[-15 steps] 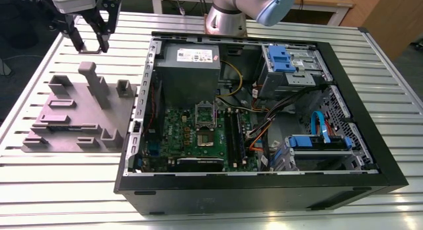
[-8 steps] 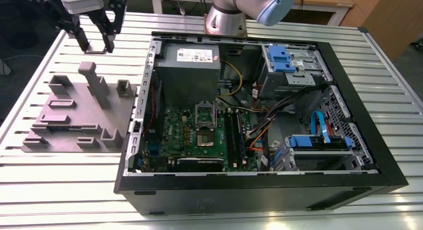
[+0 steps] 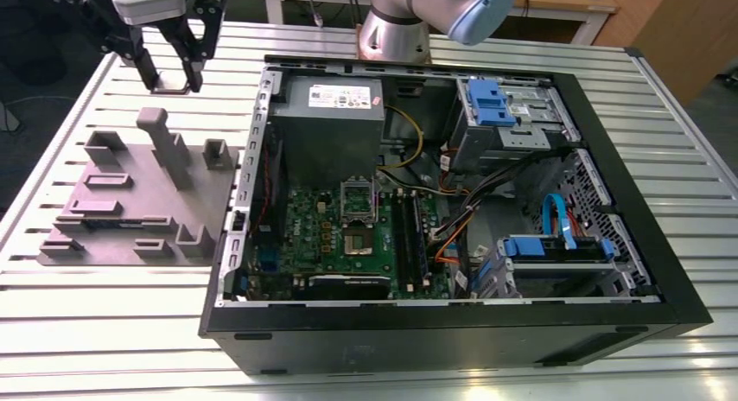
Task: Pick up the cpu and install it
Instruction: 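Pick up the cpu and move it towards the insertion slot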
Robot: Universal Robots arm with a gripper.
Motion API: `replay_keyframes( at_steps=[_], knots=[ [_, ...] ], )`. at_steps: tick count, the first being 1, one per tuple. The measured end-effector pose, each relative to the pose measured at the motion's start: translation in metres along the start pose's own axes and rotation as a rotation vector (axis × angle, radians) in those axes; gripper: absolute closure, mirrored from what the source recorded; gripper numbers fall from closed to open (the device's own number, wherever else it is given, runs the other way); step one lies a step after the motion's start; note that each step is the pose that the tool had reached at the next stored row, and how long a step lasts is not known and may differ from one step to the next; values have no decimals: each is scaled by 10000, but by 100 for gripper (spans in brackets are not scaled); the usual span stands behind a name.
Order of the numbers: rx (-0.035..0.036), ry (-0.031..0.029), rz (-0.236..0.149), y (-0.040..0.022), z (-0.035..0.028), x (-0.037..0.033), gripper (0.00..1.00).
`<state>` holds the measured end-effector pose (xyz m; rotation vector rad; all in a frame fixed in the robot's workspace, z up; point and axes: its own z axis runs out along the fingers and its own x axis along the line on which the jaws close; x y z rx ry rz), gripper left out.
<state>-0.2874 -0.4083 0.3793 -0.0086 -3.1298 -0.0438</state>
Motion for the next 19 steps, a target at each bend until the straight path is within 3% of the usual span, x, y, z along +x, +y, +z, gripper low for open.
replay_keyframes(
  at_steps=[19],
  knots=[
    [0,1,1,1,-1,-75,53]
  ],
)
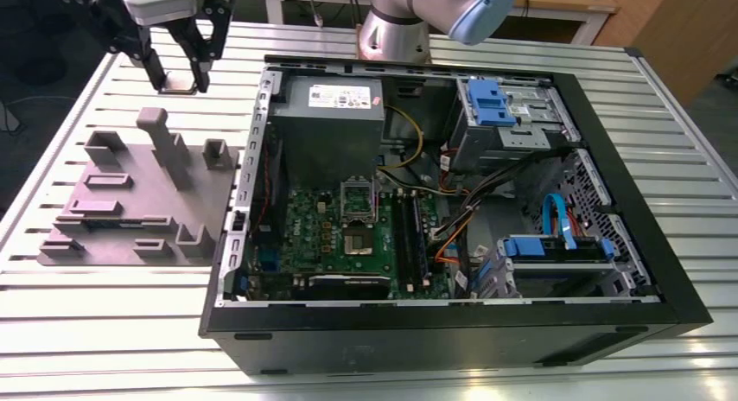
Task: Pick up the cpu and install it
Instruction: 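Pick up the cpu and move it towards the insertion slot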
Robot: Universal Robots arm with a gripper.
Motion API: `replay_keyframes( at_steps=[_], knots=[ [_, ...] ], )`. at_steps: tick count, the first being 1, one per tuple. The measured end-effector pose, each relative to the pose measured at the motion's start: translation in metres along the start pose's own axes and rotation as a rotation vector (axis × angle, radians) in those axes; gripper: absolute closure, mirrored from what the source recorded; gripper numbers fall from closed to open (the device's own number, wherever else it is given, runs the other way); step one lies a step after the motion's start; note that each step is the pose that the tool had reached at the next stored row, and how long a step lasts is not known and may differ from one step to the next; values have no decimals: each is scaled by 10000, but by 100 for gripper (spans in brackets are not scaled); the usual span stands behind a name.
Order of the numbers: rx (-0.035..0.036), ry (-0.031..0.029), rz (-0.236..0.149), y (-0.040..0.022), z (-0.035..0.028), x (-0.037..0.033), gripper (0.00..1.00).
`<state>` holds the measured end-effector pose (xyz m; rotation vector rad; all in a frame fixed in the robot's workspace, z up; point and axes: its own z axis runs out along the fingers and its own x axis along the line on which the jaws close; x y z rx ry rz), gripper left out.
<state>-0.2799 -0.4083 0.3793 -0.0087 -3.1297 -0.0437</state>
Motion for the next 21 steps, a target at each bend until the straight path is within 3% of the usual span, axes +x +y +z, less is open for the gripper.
replay_keyframes(
  at_steps=[21],
  knots=[
    [0,-1,-1,0,0,-74,53]
  ],
)
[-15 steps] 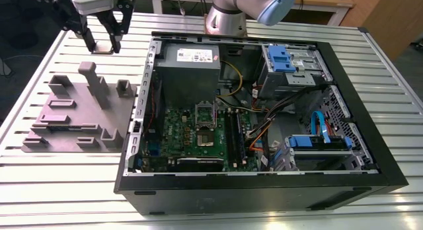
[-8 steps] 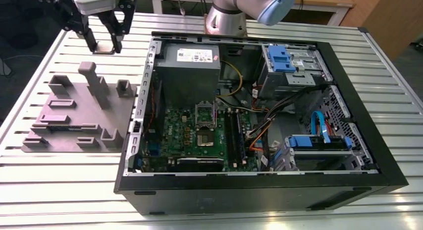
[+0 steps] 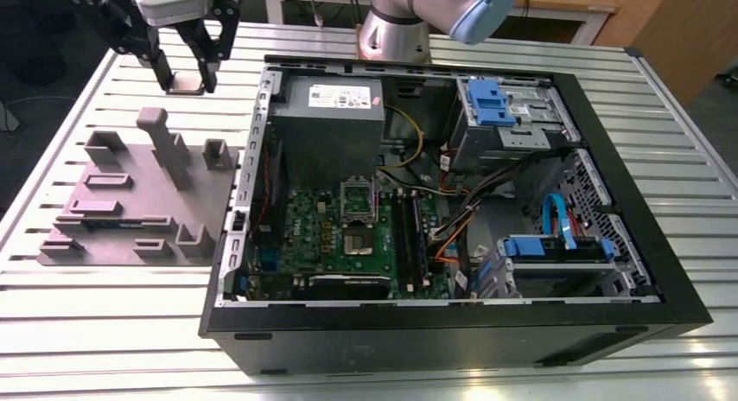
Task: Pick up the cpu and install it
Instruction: 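Pick up the cpu and move it towards the insertion slot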
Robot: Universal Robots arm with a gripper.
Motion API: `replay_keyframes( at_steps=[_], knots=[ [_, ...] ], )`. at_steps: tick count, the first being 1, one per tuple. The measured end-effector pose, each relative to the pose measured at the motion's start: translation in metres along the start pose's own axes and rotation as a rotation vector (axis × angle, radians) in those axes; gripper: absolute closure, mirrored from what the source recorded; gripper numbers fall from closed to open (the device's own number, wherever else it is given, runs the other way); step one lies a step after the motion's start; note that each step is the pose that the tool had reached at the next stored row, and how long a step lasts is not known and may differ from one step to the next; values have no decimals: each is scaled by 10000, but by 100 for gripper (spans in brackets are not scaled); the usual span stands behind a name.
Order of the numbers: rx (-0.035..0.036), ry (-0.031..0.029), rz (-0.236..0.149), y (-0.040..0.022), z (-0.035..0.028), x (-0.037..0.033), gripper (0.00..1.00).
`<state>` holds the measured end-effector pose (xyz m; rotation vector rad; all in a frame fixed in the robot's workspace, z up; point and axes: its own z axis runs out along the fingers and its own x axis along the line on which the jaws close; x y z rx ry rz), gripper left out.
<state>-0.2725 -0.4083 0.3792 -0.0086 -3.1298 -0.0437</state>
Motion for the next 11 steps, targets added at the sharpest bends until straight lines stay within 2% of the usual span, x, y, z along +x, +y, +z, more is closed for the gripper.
replay_keyframes(
  at_steps=[11],
  knots=[
    [0,0,0,1,-2,-185,53]
  ],
)
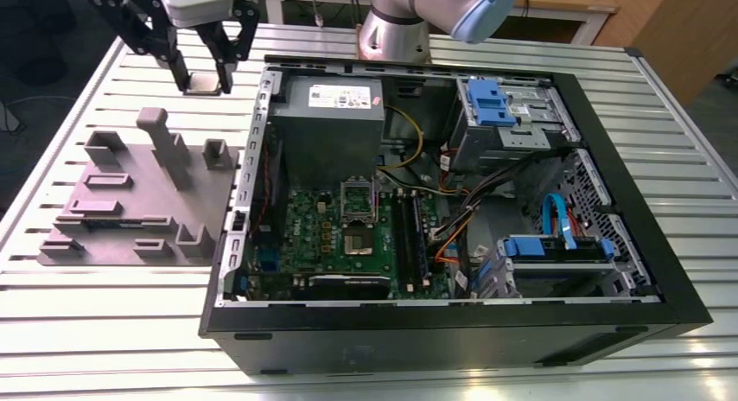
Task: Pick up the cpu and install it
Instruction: 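Pick up the cpu and move it towards the insertion slot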
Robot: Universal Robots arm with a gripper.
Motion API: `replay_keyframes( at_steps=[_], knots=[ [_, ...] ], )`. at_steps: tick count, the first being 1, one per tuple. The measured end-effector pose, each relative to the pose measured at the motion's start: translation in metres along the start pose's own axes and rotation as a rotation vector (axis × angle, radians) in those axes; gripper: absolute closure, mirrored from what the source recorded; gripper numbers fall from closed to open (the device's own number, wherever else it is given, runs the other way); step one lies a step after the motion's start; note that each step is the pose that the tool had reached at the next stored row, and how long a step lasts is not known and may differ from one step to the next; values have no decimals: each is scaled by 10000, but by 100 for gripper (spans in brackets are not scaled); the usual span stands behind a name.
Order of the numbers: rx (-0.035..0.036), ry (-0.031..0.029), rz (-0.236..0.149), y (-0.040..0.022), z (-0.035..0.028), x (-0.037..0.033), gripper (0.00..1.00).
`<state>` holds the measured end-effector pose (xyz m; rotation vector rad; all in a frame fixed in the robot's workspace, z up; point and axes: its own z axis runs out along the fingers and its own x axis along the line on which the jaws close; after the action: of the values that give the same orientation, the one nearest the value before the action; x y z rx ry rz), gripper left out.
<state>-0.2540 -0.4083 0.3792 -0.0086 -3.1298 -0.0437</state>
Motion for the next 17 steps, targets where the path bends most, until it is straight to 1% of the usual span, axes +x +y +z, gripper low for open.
replay_keyframes(
  at_steps=[2,5,8,14,17],
  knots=[
    [-1,0,0,0,0,-32,53],
    [0,0,0,0,0,-60,53],
    [0,1,1,-8,2,-76,53],
    [1,1,0,-93,5,-83,53],
    [-1,0,1,-108,8,-85,53]
  ],
)
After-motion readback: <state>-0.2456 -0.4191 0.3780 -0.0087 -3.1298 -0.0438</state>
